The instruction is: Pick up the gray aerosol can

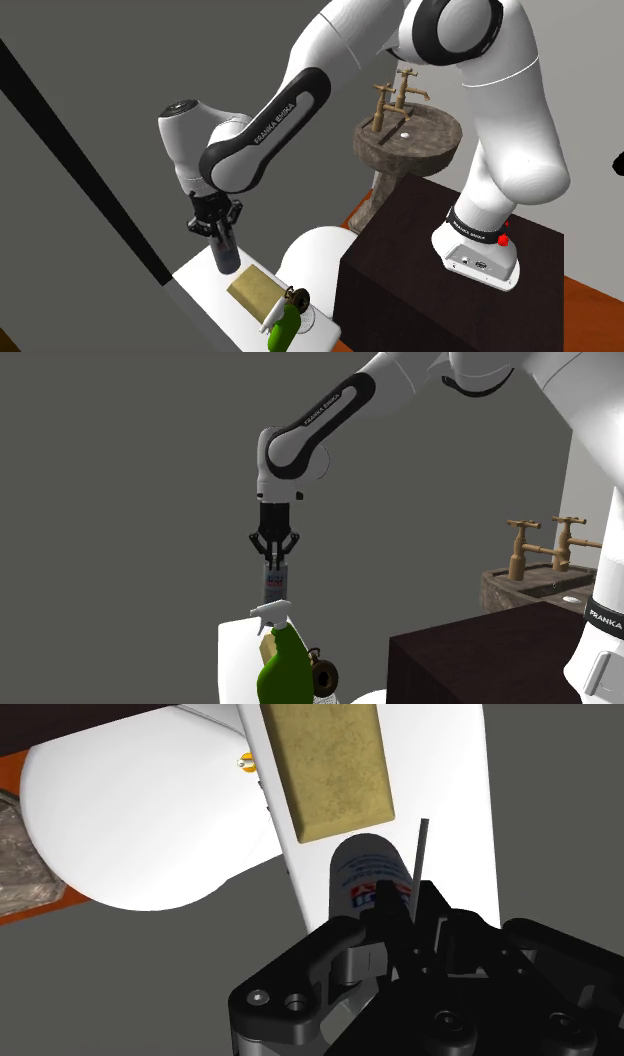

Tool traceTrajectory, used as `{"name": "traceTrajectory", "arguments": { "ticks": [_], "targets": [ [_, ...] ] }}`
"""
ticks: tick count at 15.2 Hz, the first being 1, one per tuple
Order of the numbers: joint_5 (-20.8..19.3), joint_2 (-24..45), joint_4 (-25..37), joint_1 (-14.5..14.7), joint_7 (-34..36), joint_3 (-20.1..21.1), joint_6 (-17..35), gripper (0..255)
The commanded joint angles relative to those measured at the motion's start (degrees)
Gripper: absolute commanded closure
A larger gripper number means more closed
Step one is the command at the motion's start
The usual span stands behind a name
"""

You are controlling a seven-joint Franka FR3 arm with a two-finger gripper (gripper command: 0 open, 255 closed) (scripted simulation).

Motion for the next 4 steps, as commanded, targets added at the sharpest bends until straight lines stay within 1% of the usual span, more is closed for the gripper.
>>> {"name": "traceTrajectory", "arguments": {
  "ticks": [1, 4],
  "targets": [
    [0.39, -0.93, 0.33, -0.27, -0.30, 0.27, -1.18, 255],
    [0.61, -1.45, 0.47, -0.37, -0.40, 0.42, -1.82, 255]
  ]
}}
